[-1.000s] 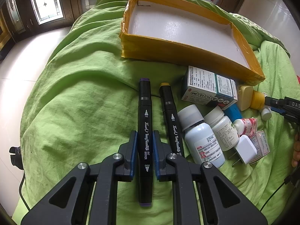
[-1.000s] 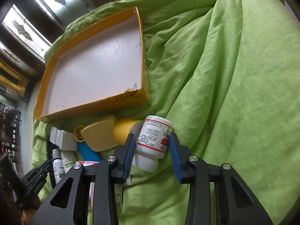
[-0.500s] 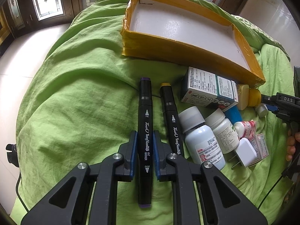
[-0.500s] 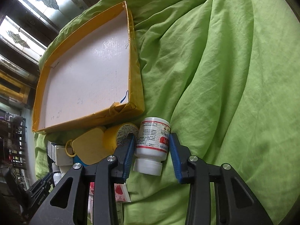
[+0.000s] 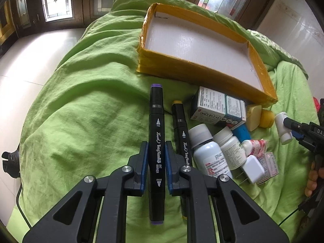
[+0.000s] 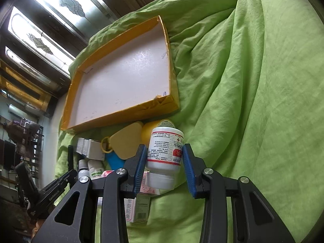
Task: Organize rigid objects
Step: 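Carry the marker with the left tool while the right tool carries the bottle over the tray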
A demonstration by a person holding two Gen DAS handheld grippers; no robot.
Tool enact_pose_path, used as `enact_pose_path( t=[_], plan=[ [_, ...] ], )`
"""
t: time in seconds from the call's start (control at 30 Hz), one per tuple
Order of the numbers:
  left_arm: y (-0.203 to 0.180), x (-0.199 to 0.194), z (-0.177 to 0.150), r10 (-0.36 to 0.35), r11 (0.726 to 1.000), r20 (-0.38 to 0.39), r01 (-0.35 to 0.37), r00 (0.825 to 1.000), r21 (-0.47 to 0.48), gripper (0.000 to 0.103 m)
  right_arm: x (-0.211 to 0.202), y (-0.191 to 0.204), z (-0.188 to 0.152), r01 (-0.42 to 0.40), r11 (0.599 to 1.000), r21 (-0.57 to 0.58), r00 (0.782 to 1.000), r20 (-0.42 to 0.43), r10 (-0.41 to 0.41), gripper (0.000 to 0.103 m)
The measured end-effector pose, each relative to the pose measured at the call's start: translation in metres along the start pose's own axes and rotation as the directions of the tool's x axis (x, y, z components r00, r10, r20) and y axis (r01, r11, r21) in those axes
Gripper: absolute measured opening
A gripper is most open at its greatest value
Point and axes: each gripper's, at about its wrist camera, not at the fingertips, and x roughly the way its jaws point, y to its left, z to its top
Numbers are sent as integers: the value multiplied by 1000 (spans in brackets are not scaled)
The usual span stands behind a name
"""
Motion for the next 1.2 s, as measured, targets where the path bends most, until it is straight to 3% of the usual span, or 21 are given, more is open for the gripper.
enact_pose_path(
  t=[0.3,0.63,0.8,1.07,1.2],
  plan=[
    [-12,-25,3,-42,998,39,41,998,43,13,-6,25,0,-70,997,-45,997,28,71,33],
    [-37,-33,68,-120,992,78,117,990,39,13,-2,56,10,-81,991,-103,996,34,84,33],
    [-47,-22,104,-89,994,87,82,992,76,13,9,78,24,-111,986,-122,992,38,117,33],
    [-43,11,146,-94,995,79,93,992,18,13,39,113,55,-177,974,-142,980,60,187,33],
    [-38,27,158,-80,997,74,80,994,7,13,64,126,70,-166,974,-155,982,64,178,33]
  ],
)
